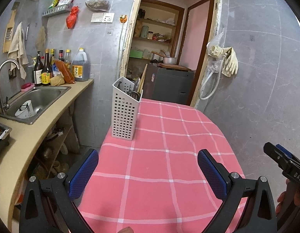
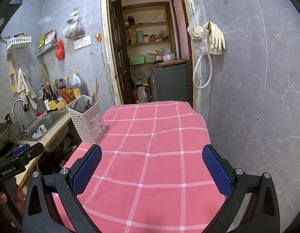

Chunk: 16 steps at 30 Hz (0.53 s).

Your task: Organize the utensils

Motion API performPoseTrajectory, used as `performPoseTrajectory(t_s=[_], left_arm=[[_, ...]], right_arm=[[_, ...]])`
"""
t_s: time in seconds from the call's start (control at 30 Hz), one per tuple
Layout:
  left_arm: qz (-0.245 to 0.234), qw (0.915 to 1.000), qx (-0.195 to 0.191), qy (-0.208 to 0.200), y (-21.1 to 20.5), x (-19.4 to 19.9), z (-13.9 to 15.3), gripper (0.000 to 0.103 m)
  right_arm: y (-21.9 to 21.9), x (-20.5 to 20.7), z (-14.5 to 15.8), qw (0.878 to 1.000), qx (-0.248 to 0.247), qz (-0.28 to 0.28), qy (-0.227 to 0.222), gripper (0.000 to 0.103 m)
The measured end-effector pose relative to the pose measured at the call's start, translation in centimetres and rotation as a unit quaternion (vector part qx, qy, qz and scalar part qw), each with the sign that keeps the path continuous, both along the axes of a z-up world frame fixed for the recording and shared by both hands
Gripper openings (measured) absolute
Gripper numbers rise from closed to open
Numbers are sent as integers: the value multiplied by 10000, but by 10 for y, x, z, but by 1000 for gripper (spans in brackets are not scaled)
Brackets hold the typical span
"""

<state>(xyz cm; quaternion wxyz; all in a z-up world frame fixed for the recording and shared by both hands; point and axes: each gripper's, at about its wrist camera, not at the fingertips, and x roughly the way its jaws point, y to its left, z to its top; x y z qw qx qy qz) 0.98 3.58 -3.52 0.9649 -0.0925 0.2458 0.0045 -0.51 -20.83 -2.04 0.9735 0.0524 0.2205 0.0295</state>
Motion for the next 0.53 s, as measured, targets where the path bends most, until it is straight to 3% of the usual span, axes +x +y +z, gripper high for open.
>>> performPoseTrajectory(t_s=[0.53], left_arm=[[151,9998,75,145,1,7,2,103]], right_arm=[[1,4,-10,10000,12,1,59,102]])
